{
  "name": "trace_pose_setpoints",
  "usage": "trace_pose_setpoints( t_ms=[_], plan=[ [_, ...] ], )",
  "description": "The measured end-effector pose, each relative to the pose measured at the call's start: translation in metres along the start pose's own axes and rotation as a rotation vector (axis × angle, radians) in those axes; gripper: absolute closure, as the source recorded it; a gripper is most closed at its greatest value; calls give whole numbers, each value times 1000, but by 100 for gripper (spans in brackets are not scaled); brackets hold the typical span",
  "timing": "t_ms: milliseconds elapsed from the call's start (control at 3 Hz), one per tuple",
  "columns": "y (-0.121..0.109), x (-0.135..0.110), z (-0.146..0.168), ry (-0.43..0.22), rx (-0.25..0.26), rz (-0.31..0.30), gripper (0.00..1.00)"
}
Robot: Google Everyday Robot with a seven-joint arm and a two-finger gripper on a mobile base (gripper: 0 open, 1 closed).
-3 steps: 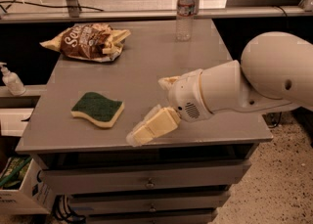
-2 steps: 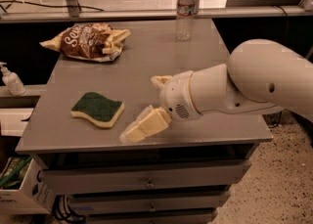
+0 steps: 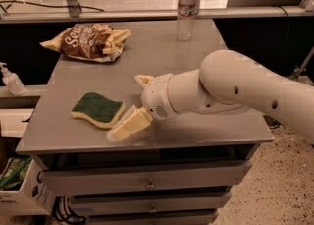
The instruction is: Pick sponge
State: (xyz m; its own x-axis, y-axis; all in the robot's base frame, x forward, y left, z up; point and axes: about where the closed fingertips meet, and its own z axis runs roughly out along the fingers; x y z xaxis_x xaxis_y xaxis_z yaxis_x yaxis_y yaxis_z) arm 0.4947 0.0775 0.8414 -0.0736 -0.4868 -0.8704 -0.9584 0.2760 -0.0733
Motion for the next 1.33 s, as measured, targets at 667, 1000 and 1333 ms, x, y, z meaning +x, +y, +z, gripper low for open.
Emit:
trace_pose_setpoints(
  t_ms=[667, 1000, 1333],
  plan=[
    [4, -6, 30, -47, 3, -25, 0],
    [7, -8, 41, -60, 0, -25, 18],
    [7, -6, 43, -68, 5, -19, 41]
  ],
)
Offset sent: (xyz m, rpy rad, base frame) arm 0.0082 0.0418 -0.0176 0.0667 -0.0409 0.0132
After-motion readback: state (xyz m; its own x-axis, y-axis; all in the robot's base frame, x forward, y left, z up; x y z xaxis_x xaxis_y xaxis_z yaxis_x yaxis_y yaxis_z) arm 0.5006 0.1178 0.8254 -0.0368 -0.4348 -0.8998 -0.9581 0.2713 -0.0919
